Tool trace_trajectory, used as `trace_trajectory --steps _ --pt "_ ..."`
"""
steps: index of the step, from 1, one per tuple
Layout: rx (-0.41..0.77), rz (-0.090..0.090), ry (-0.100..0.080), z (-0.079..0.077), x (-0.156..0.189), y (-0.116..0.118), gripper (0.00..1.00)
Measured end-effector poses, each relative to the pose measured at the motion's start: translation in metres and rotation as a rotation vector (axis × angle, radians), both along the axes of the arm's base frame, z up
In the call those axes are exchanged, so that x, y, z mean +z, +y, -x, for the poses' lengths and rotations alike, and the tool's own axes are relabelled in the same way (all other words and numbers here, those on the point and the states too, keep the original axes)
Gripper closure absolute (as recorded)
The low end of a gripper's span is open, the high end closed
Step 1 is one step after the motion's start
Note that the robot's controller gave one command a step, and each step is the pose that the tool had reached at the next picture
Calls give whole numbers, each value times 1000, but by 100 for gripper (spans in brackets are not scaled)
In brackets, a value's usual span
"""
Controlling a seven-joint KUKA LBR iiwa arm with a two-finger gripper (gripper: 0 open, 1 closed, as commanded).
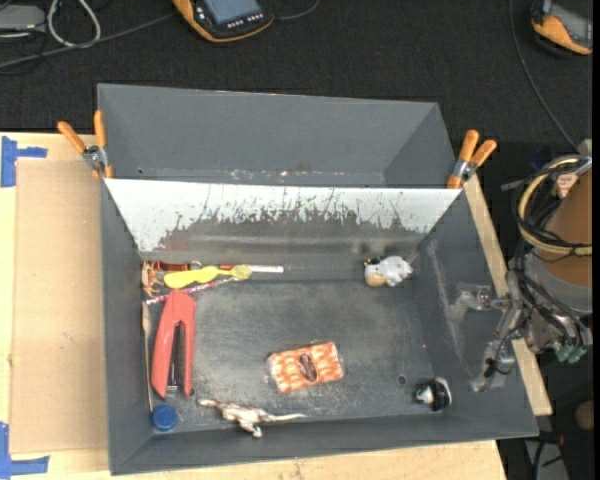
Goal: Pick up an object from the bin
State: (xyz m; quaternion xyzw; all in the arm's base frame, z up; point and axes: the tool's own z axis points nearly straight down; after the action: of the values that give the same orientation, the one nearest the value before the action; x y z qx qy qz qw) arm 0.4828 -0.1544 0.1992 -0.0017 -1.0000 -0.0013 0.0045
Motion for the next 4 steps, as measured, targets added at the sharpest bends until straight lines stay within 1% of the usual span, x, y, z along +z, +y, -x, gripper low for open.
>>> trace_trajectory --steps 1,2,3,4 --pt "5 2 -8 -2 4 1 0" --pt "-27 2 -11 -9 -70 34 0" --pt "143 4 -13 -5 -115 53 0" --pt "91 1 -16 -3 -127 109 0"
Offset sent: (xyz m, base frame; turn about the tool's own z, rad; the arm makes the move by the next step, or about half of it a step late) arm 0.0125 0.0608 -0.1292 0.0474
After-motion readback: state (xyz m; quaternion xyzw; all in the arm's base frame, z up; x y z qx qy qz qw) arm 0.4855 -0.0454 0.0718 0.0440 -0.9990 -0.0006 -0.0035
